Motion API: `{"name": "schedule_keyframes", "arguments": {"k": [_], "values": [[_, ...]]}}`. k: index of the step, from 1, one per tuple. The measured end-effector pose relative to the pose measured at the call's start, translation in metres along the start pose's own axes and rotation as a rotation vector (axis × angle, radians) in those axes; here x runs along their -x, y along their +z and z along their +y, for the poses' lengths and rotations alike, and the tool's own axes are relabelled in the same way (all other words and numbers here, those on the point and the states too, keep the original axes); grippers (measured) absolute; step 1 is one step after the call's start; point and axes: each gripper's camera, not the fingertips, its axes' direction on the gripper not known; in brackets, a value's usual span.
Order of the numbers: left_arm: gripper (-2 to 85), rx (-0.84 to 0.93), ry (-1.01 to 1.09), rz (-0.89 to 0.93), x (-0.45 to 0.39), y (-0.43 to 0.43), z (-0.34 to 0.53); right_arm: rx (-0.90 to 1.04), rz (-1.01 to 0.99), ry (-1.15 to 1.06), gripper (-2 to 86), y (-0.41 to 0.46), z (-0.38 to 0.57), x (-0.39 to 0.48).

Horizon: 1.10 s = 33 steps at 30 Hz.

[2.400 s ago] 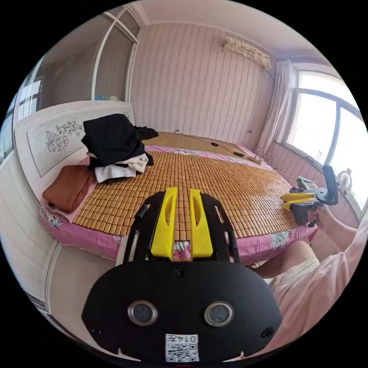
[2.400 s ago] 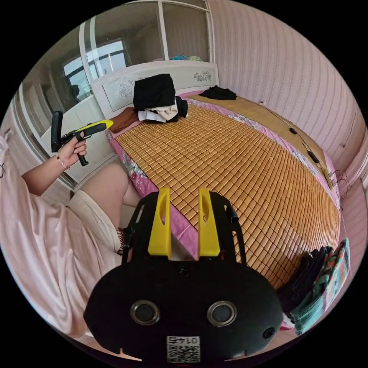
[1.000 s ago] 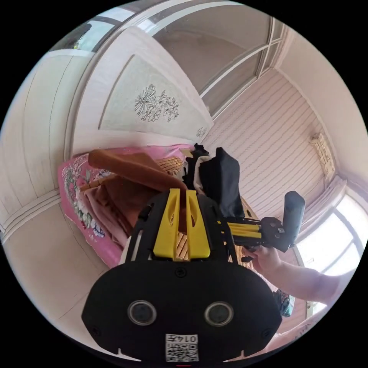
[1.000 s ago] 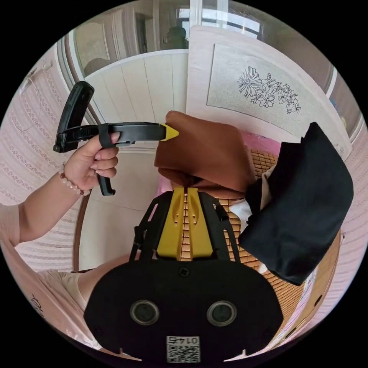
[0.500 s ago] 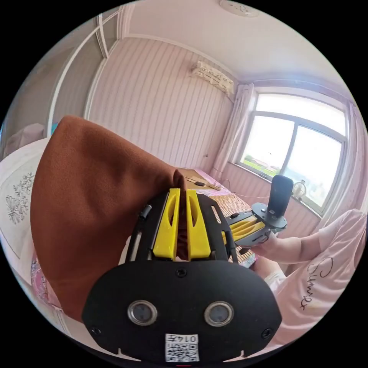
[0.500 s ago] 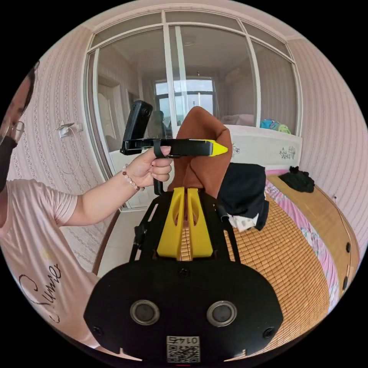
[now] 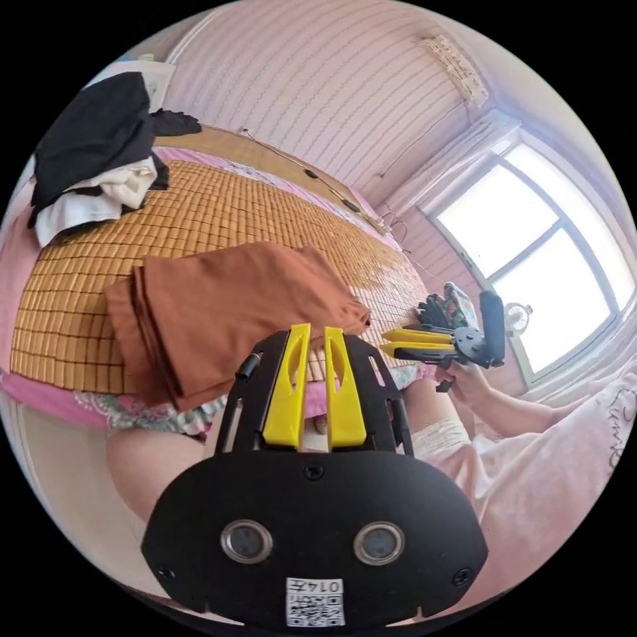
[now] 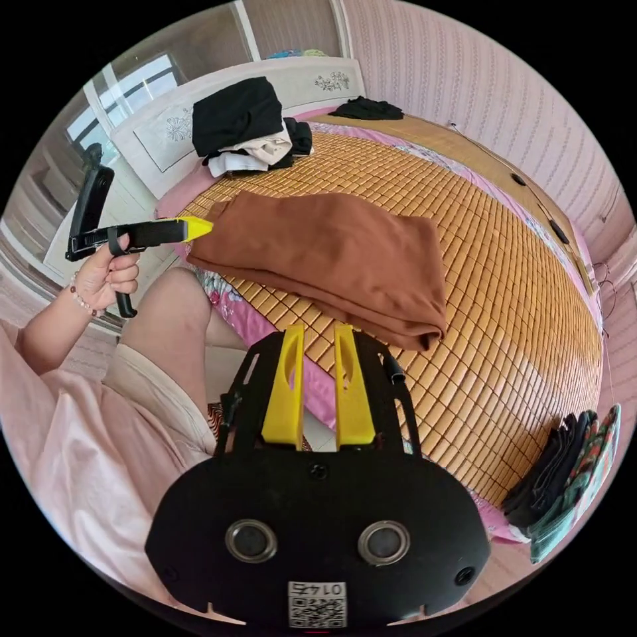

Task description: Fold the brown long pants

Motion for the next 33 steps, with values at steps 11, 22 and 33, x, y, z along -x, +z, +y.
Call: {"name": "schedule_keyframes", "arguments": {"k": [11,22,33], "values": [[8.7,0.212,-0.252,-0.288,0.08,0.02,-0.025,0.115,-0.316,-0.231,16.4,0.05,-0.122,0.064],[5.2,0.046,-0.326,-0.254,0.114,-0.021,-0.06,0.26,0.076,-0.496,10.6,0.045,-0.094,0.101],[1.9,0.215,-0.354,-0.229,0.148,0.027,-0.132,-0.216,-0.198,0.165,2.3,-0.173,0.003,-0.121]]}}
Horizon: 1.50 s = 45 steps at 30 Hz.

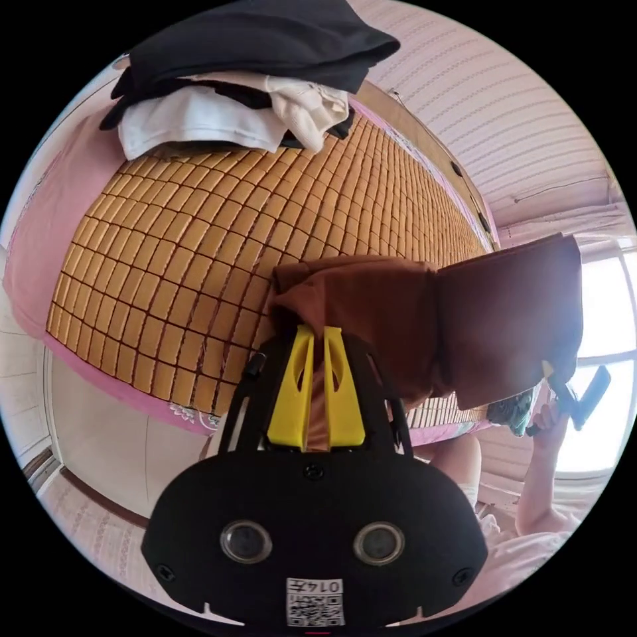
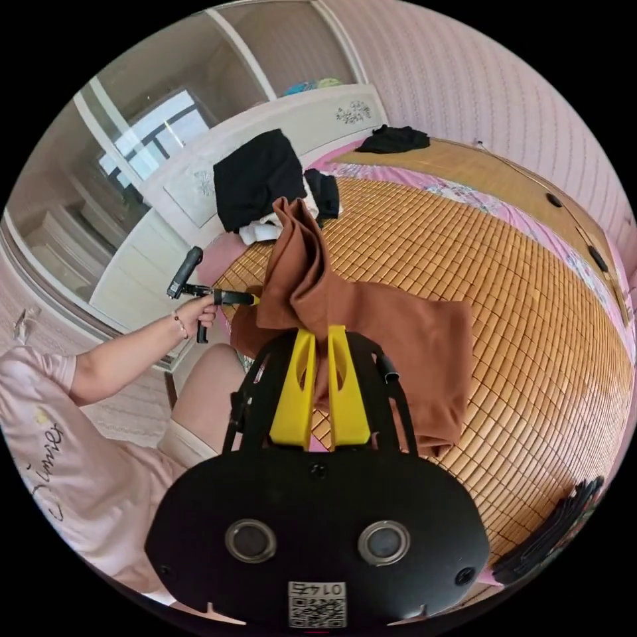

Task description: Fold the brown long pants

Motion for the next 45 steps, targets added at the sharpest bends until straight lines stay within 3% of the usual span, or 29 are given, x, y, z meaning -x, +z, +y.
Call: {"name": "schedule_keyframes", "arguments": {"k": [3,7,10,13,16,20,22,25,35,40,45], "values": [[0.3,-0.136,0.067,0.097,-0.019,-0.034,-0.007,-0.167,0.047,0.097,2.2,-0.09,0.014,-0.045],[-0.3,-0.352,0.153,0.249,-0.047,-0.111,-0.023,-0.415,0.261,0.143,2.3,-0.202,0.034,-0.085],[-0.3,-0.51,0.252,0.197,-0.045,-0.173,-0.006,-0.484,0.419,0.168,2.7,-0.257,0.079,-0.106],[0.3,-0.569,0.214,0.148,0.003,-0.205,0.027,-0.464,0.577,0.301,3.7,-0.276,0.155,-0.129],[2.2,-0.512,0.069,0.096,0.066,-0.189,0.068,-0.342,0.503,0.536,5.8,-0.258,0.246,-0.16],[2.4,-0.254,-0.243,-0.095,0.134,-0.132,0.115,-0.133,0.377,0.818,7.0,-0.21,0.33,-0.182],[0.1,-0.27,-0.309,-0.036,0.147,-0.132,0.127,-0.037,0.34,0.877,7.4,-0.196,0.348,-0.186],[-0.4,-0.338,-0.283,-0.033,0.142,-0.15,0.122,-0.048,0.397,0.856,7.3,-0.209,0.343,-0.188],[5.3,-0.258,-0.062,-0.084,0.086,-0.14,0.016,-0.17,0.377,0.802,5.5,-0.256,0.317,-0.204],[7.8,-0.178,-0.049,-0.084,0.069,-0.109,-0.047,-0.171,0.593,0.719,9.8,-0.277,0.279,-0.201],[10.0,-0.123,-0.059,-0.106,0.054,-0.073,-0.108,-0.079,0.536,0.697,15.0,-0.258,0.242,-0.234]]}}
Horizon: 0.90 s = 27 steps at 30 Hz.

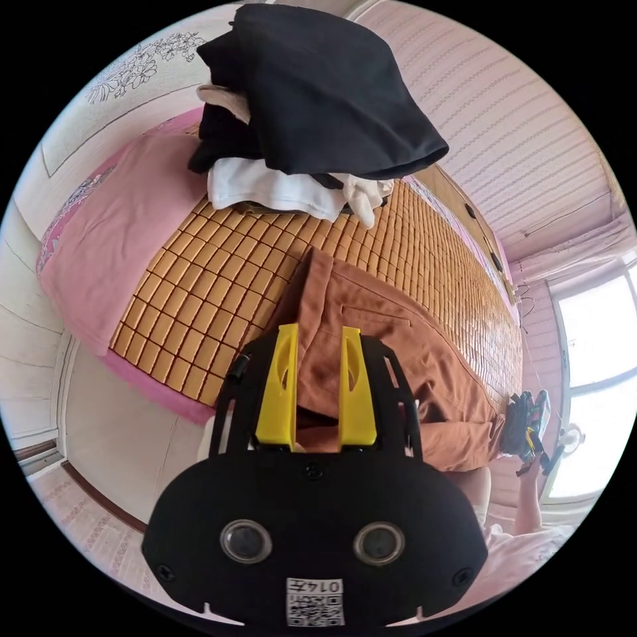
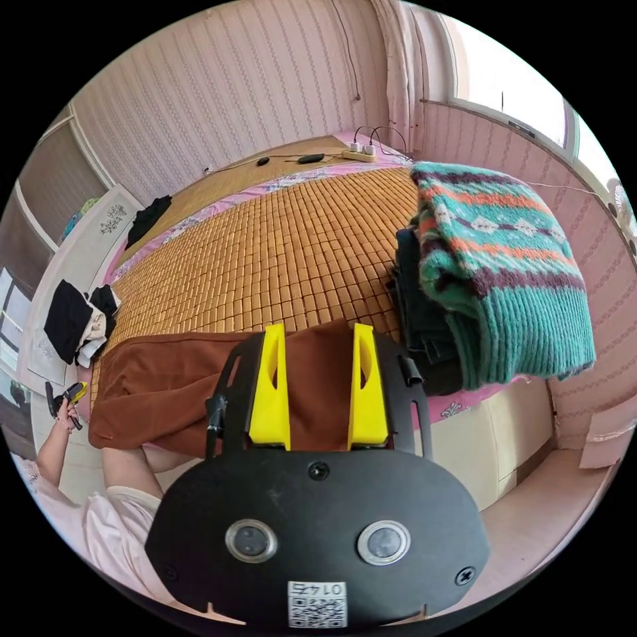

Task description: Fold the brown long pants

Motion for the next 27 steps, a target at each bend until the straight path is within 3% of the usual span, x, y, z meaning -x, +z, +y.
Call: {"name": "schedule_keyframes", "arguments": {"k": [5,8,13,17,23,27], "values": [[13.2,0.15,0.066,-0.155,-0.032,0.05,-0.04,0.181,-0.048,0.026,16.9,0.055,-0.035,0.005],[13.4,0.207,0.117,-0.276,-0.046,0.074,-0.046,0.397,0.039,-0.012,12.6,0.102,-0.037,0.018],[13.4,0.225,0.17,-0.362,-0.066,0.085,-0.054,0.245,0.031,-0.055,1.3,0.049,-0.022,0.021],[13.3,0.211,0.143,-0.295,-0.061,0.084,-0.059,0.197,-0.025,-0.074,0.4,-0.02,0.021,0.011],[13.0,0.2,0.097,-0.228,-0.049,0.075,-0.061,0.392,-0.011,-0.065,0.5,-0.062,0.101,-0.014],[13.0,0.152,0.068,-0.211,-0.044,0.065,-0.066,0.152,0.124,-0.049,3.0,-0.085,0.066,-0.011]]}}
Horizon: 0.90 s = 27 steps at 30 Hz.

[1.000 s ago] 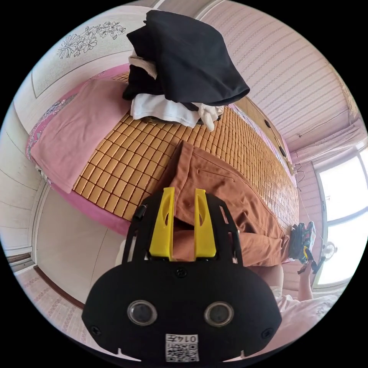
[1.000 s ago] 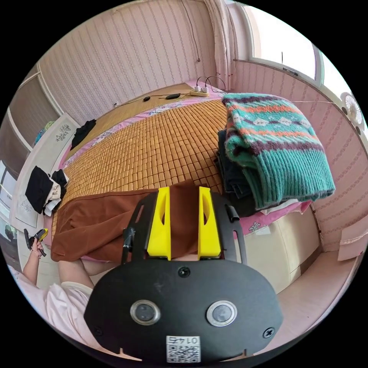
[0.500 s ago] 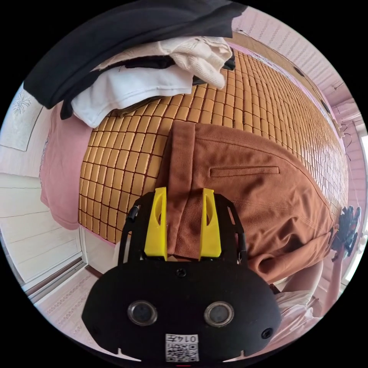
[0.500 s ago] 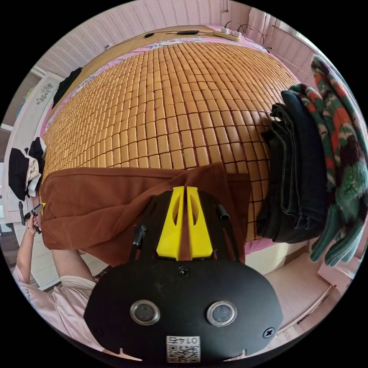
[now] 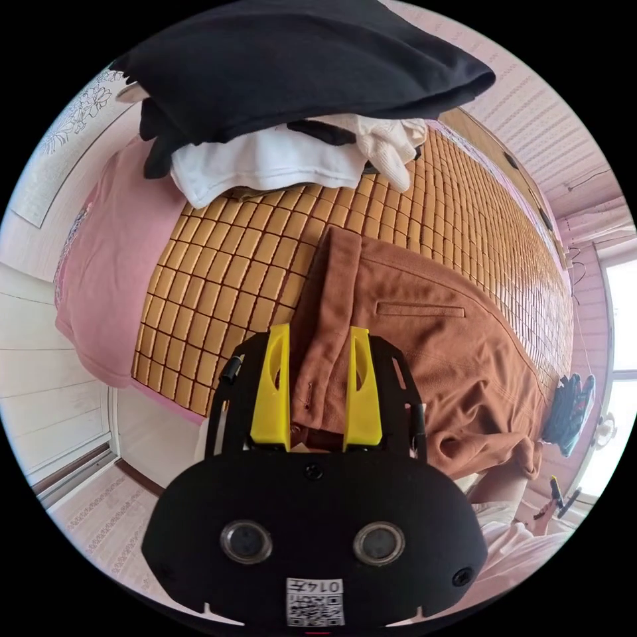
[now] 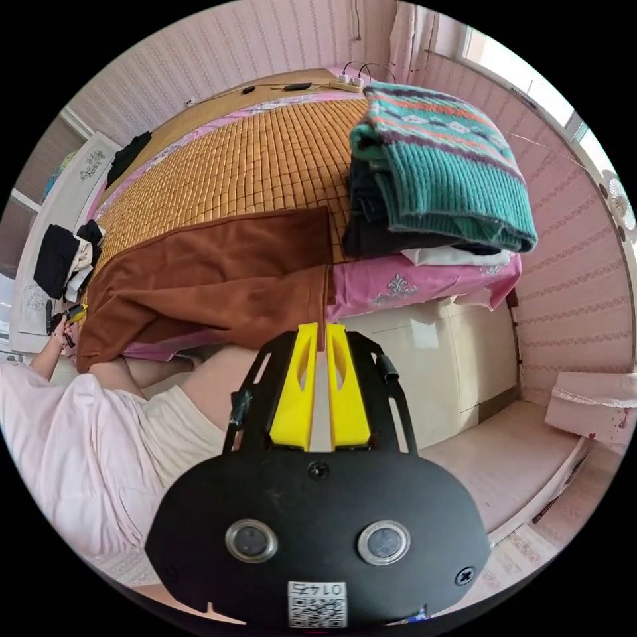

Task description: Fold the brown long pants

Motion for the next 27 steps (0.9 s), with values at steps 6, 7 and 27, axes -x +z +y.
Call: {"name": "schedule_keyframes", "arguments": {"k": [6,7,27], "values": [[13.8,0.01,-0.008,-0.001,-0.006,0.018,-0.01,0.042,-0.031,-0.026,13.3,0.085,-0.108,0.028],[13.8,0.005,-0.017,0.011,-0.009,0.023,-0.01,0.098,-0.064,-0.005,14.0,0.109,-0.123,0.032],[4.6,-0.087,0.233,-0.245,-0.09,0.042,0.023,0.033,0.111,-0.049,-0.2,0.116,-0.184,0.079]]}}
